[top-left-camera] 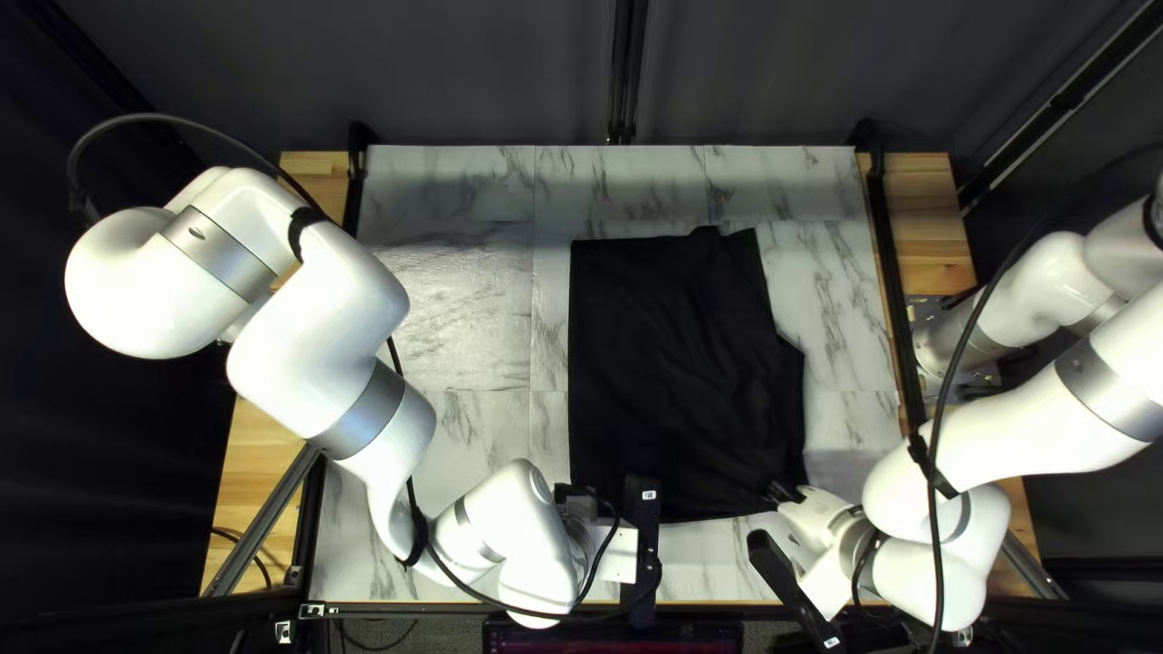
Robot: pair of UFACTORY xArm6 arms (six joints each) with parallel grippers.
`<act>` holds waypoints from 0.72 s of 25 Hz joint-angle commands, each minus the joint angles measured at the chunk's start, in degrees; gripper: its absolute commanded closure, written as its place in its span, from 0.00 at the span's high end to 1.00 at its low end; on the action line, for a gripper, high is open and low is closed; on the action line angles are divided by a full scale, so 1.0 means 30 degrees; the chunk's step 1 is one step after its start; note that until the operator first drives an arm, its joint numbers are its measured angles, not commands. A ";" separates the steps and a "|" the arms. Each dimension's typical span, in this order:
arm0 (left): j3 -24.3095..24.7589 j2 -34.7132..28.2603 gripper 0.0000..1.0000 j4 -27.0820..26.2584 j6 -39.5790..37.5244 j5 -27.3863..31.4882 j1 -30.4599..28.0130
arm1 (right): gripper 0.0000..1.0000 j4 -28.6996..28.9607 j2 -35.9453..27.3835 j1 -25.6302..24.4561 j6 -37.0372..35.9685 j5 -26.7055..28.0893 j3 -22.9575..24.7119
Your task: Fold t-shirt
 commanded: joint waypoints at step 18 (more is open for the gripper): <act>-0.0145 -0.0093 0.00 0.0356 -0.0308 0.0223 -0.0235 | 0.33 -0.0782 0.0675 -0.0992 0.0131 -0.1115 -0.0103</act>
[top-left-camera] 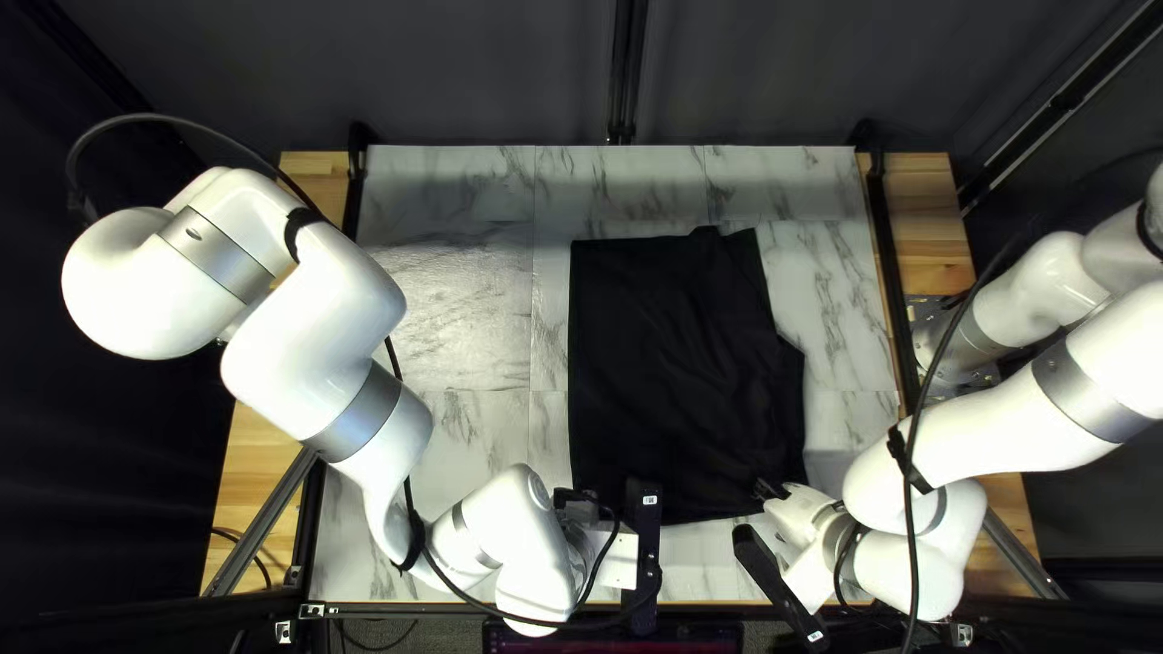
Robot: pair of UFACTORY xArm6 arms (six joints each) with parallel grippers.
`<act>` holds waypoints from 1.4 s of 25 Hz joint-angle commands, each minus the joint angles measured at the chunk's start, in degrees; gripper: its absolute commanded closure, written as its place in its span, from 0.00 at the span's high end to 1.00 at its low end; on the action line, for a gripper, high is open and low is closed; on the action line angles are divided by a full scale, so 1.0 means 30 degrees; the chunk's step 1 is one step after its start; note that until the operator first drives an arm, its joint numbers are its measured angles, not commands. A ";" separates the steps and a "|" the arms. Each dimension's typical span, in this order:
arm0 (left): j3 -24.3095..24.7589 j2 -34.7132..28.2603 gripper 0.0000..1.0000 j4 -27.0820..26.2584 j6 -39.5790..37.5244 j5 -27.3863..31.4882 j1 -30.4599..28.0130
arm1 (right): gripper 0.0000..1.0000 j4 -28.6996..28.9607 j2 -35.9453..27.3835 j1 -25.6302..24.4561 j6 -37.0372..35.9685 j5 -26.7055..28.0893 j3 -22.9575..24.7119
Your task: Fold t-shirt
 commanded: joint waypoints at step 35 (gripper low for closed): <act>0.1349 -0.3551 0.00 0.0810 0.1800 0.2710 0.1374 | 0.00 0.0905 -0.5308 -0.0259 -0.1818 0.3948 0.1341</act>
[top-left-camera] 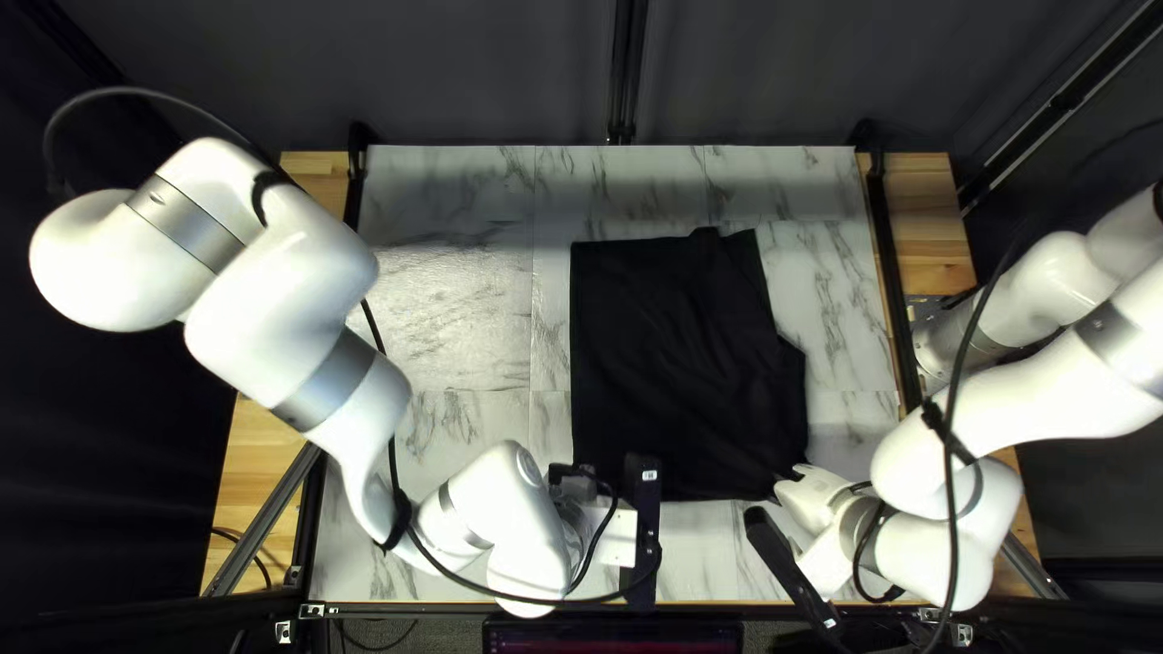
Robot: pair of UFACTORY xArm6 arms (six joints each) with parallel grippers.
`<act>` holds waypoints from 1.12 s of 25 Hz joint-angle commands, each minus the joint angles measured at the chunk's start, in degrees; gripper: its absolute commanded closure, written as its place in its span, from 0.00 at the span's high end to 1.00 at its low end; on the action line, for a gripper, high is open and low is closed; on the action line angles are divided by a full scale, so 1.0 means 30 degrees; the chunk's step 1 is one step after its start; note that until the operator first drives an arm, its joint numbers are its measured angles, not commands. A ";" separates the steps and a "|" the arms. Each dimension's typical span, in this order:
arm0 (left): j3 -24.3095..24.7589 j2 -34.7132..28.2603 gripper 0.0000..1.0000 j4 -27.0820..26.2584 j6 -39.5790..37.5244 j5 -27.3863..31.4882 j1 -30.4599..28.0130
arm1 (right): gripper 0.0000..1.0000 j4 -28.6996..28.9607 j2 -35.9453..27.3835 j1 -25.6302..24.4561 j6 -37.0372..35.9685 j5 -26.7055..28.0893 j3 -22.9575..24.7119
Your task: Fold t-shirt
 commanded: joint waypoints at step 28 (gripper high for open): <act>0.1603 -0.2671 0.00 0.0980 0.1438 0.0948 0.2515 | 0.00 -0.0040 -0.6331 -0.2986 -0.3791 0.2189 0.2854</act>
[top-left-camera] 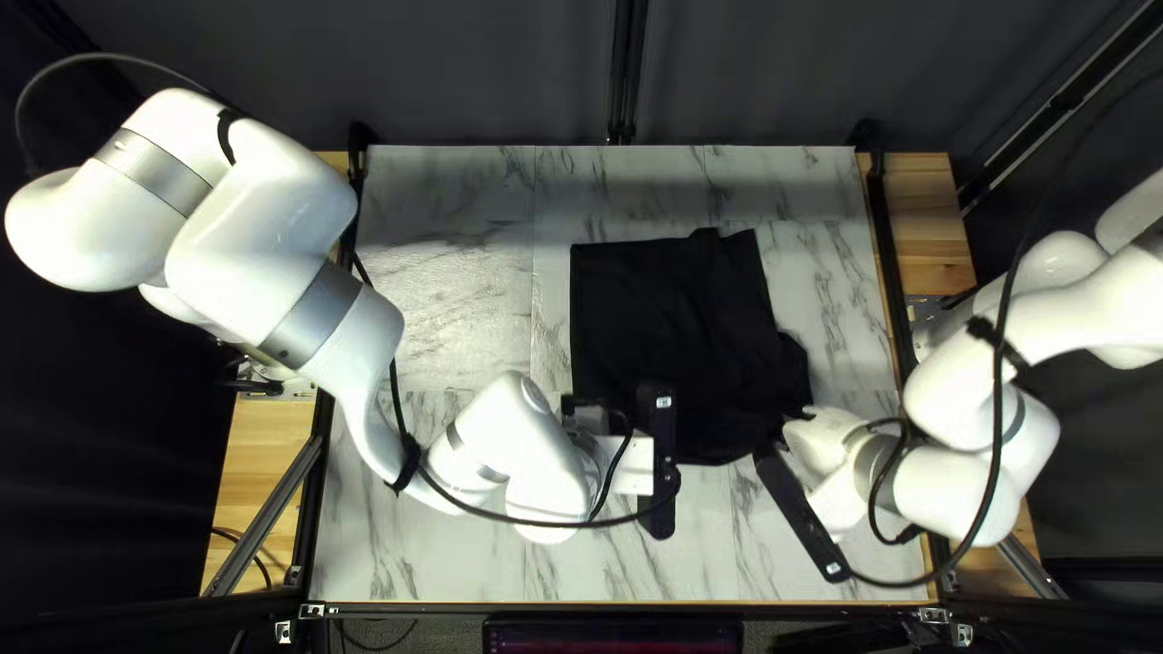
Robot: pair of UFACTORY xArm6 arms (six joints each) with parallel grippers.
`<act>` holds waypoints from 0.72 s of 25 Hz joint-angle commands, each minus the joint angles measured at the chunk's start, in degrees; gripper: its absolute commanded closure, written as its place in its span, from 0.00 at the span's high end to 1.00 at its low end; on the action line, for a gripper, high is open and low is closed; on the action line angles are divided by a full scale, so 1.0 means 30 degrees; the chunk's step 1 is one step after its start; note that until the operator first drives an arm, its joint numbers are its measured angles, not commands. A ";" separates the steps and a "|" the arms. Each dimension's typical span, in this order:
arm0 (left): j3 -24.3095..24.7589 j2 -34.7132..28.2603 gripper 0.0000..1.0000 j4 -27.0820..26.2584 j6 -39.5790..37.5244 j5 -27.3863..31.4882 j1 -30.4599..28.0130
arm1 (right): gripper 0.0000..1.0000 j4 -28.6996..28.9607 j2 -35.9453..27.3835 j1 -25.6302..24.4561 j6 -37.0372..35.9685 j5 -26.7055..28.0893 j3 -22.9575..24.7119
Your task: Fold t-shirt
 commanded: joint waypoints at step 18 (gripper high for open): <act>0.1439 -0.1904 0.00 0.0442 0.0872 0.0318 0.1283 | 0.00 -0.0288 -0.3151 -0.2455 -0.2799 -0.0241 0.2025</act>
